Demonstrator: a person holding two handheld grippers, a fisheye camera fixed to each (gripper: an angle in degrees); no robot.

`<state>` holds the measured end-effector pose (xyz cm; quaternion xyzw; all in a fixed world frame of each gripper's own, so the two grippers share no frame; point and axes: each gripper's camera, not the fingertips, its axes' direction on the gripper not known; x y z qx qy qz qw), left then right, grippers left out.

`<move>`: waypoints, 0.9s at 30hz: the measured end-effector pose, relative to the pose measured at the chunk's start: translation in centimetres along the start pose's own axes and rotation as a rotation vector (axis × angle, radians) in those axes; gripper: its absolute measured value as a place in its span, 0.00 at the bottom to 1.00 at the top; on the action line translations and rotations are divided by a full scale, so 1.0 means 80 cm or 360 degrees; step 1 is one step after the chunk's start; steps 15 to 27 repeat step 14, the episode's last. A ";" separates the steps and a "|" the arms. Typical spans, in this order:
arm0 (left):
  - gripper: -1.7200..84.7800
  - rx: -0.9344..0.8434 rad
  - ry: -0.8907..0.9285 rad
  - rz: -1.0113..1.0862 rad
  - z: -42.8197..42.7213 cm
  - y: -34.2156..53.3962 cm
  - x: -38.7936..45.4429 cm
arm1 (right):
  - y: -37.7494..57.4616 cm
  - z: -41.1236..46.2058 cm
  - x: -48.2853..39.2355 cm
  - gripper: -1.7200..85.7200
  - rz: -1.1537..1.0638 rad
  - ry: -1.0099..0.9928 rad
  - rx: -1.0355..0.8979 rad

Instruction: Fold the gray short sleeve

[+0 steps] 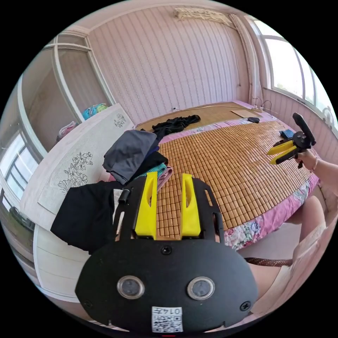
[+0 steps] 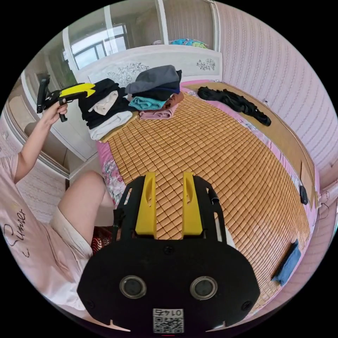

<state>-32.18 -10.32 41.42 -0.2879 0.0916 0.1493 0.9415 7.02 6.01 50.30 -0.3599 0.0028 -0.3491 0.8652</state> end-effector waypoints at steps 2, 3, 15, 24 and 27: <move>0.15 -0.0056 0.0059 0.0131 -0.011 -0.008 0.074 | 0.107 -0.037 -0.029 0.15 0.0208 0.0203 -0.0071; 0.15 -0.0055 0.0085 0.0158 -0.016 -0.009 0.092 | 0.132 -0.048 -0.034 0.16 0.0261 0.0253 -0.0083; 0.15 0.0069 0.0232 0.0553 -0.106 -0.028 0.364 | 0.473 -0.177 -0.134 0.17 0.0880 0.0568 0.0125; 0.15 0.0069 0.0232 0.0553 -0.106 -0.028 0.364 | 0.473 -0.177 -0.134 0.17 0.0880 0.0568 0.0125; 0.15 0.0069 0.0232 0.0553 -0.106 -0.028 0.364 | 0.473 -0.177 -0.134 0.17 0.0880 0.0568 0.0125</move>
